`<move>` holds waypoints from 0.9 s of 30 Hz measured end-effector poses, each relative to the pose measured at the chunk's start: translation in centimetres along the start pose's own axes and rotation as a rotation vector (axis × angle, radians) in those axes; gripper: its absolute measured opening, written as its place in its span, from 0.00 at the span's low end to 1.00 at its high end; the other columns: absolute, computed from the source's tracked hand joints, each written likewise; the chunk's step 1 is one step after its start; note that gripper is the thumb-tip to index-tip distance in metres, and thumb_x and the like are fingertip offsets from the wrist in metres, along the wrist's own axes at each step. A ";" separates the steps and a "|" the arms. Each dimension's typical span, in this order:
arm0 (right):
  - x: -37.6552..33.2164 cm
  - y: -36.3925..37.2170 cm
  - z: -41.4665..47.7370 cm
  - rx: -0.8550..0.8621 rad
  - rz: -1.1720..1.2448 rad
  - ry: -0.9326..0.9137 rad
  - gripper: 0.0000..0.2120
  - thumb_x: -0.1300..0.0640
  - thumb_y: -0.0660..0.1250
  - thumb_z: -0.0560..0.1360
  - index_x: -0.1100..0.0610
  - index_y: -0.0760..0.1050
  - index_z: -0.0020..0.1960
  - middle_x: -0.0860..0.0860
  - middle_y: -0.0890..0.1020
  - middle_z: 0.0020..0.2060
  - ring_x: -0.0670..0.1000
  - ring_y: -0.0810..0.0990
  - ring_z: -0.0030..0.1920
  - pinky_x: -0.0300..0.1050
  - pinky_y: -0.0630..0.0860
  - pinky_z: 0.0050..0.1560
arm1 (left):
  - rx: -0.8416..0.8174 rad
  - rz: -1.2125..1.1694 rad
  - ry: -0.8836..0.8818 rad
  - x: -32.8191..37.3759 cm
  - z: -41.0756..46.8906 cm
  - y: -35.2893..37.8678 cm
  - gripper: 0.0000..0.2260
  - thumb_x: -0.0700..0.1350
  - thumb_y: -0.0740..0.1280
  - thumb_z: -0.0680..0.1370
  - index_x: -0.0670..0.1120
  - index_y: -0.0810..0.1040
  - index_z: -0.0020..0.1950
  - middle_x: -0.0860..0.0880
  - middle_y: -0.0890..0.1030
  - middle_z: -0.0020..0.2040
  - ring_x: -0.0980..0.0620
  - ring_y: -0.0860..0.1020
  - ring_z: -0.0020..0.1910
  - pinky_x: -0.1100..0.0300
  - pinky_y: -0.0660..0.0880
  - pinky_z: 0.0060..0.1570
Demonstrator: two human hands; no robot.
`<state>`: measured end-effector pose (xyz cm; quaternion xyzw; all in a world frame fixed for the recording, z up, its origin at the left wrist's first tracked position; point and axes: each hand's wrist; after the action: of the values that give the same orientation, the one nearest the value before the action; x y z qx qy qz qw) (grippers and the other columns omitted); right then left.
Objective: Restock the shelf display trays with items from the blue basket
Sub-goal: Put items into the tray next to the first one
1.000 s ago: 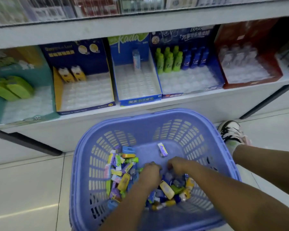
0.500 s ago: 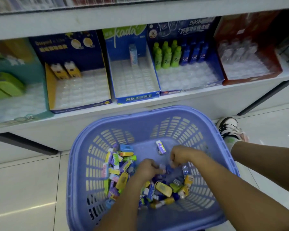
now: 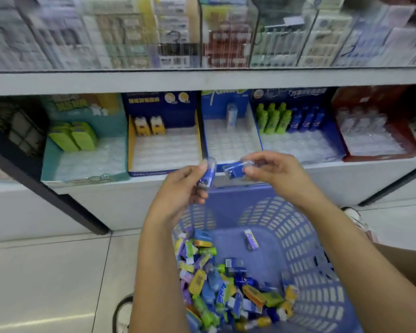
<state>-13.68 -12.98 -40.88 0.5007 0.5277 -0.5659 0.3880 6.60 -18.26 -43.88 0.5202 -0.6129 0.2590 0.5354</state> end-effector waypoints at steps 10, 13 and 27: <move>-4.8 9.6 11.9 0.148 -0.558 -0.394 0.11 0.61 0.70 0.72 0.58 0.79 0.54 0.52 0.83 0.48 0.47 0.80 0.47 0.42 0.76 0.53 | 0.570 0.025 0.286 0.2 0.5 -2.9 0.07 0.40 0.66 0.78 0.41 0.77 0.55 0.43 0.80 0.37 0.50 0.79 0.31 0.59 0.80 0.37; -4.4 11.2 15.1 0.078 -0.731 -0.341 0.11 0.63 0.65 0.75 0.60 0.77 0.57 0.55 0.82 0.52 0.51 0.79 0.51 0.34 0.73 0.50 | 0.543 0.014 0.288 -0.1 0.9 -3.3 0.07 0.39 0.66 0.78 0.42 0.78 0.55 0.44 0.80 0.36 0.49 0.79 0.33 0.56 0.80 0.40; -5.0 11.7 18.2 -0.081 -0.804 -0.229 0.13 0.61 0.69 0.74 0.60 0.77 0.58 0.54 0.80 0.57 0.52 0.77 0.57 0.35 0.68 0.52 | 0.494 -0.076 0.261 -0.3 1.6 -3.6 0.05 0.39 0.67 0.77 0.47 0.78 0.51 0.49 0.81 0.34 0.56 0.79 0.31 0.64 0.79 0.35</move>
<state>-4.18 -33.05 -39.48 0.1729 0.6566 -0.7030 0.2116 9.29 -20.72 -45.47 0.6200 -0.4368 0.4452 0.4761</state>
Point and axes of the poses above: each hand's wrist, its own z-axis towards the middle knuckle, its own y-axis out of the palm, x = y × z
